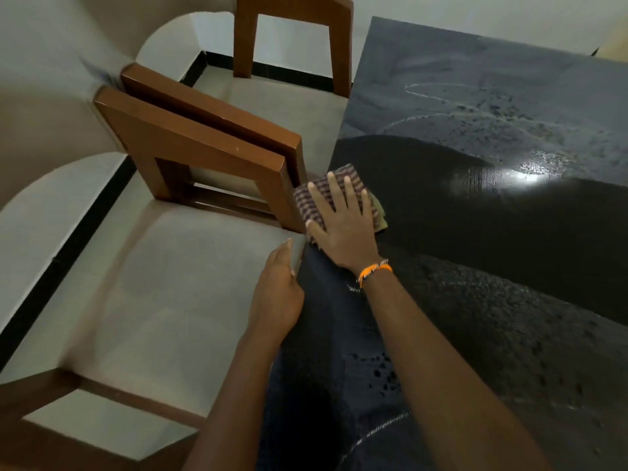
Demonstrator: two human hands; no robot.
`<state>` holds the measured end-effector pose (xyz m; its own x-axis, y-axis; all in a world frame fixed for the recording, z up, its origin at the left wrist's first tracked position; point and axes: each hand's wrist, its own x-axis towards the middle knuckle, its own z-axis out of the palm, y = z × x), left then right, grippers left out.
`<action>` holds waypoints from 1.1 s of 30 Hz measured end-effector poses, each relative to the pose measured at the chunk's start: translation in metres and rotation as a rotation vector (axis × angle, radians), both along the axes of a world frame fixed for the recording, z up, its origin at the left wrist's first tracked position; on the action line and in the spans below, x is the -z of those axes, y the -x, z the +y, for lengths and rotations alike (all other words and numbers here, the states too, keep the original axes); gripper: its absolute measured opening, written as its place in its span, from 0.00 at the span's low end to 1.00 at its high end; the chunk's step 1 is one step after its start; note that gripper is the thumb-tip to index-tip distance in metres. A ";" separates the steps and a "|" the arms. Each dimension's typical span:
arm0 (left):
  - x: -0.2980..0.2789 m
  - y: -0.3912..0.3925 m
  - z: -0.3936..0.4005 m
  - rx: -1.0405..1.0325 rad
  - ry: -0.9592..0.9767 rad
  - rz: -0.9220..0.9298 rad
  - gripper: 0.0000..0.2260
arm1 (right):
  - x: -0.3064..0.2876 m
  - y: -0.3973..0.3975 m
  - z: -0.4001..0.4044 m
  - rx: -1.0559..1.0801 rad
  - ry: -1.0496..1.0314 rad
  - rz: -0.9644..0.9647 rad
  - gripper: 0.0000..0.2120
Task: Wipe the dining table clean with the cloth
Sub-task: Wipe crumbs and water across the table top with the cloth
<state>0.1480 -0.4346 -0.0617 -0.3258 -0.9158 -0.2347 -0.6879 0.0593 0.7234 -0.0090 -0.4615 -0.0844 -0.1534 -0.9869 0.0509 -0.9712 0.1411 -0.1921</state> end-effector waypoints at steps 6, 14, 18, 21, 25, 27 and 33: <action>-0.009 0.004 0.019 0.025 0.038 -0.044 0.24 | 0.001 0.000 0.052 0.022 0.008 -0.030 0.29; -0.017 0.019 0.044 0.055 -0.015 -0.138 0.28 | -0.006 0.101 0.151 0.404 -0.017 0.023 0.31; -0.017 0.009 0.042 0.028 -0.072 -0.067 0.28 | -0.006 0.126 0.179 0.639 -0.027 -0.007 0.32; -0.016 -0.002 0.040 -0.014 -0.125 -0.011 0.26 | -0.003 0.100 0.162 0.736 -0.035 -0.003 0.31; -0.017 -0.014 0.039 -0.078 -0.215 0.085 0.23 | -0.002 0.035 0.115 0.555 -0.029 -0.016 0.31; -0.019 -0.020 0.039 -0.100 -0.234 0.103 0.23 | -0.005 -0.007 0.089 0.418 -0.017 -0.050 0.31; -0.024 -0.027 0.048 -0.190 -0.181 0.109 0.24 | -0.006 -0.078 0.078 0.032 -0.016 -0.101 0.30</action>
<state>0.1751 -0.3863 -0.0378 -0.1844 -0.9092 -0.3732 -0.5918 -0.2004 0.7808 0.0692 -0.3839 -0.0786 -0.1885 -0.9819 0.0179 -0.9418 0.1756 -0.2867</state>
